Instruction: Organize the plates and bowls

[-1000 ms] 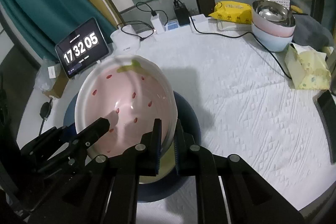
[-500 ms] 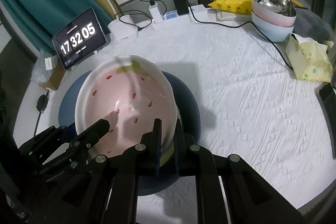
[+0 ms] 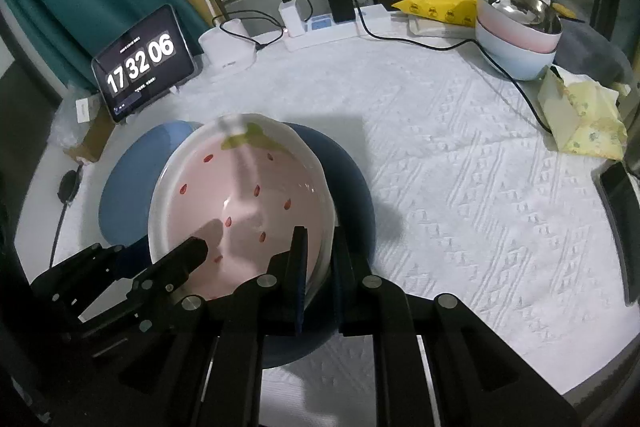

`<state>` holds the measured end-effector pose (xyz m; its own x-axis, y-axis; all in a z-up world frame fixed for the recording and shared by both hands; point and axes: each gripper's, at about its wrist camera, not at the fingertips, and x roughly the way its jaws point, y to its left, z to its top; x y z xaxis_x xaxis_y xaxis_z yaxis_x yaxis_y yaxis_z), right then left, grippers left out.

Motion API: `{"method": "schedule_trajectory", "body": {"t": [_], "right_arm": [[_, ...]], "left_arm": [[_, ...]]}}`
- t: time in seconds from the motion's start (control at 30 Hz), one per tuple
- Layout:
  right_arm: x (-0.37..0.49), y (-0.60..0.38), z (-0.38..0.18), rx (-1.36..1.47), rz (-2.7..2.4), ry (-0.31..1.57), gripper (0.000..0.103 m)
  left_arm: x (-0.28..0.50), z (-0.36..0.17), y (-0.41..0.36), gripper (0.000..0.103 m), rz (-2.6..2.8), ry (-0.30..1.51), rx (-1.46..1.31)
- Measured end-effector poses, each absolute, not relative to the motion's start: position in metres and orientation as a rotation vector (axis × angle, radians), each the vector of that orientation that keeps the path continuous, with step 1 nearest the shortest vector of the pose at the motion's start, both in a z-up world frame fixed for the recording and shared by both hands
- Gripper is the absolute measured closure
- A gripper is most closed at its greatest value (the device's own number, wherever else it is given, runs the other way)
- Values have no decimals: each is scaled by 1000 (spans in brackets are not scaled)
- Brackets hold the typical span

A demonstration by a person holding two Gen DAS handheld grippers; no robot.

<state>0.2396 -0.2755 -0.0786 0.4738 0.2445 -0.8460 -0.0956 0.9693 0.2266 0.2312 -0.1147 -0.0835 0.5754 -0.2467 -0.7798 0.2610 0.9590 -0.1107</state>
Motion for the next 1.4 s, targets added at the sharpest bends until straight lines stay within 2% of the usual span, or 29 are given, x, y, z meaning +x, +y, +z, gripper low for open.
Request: {"method": "schedule_trajectory", "body": {"t": [0.17,0.53,0.7,1.4], "right_arm": [[238,-271,-78,117,221,1058,85],[238,-261,-76,48,236,1064,82],[240,-264,-76,64,240,1073,75],[233,-270,-55,77,251,1009,74]], "left_arm": [[229,-85,-116,78,-298,917,20],[226,-87,-110,74,-286,928,5],[225,-86,-107,73,-277,922,9],[218,-58,-81,73,-248,826,-15]]}}
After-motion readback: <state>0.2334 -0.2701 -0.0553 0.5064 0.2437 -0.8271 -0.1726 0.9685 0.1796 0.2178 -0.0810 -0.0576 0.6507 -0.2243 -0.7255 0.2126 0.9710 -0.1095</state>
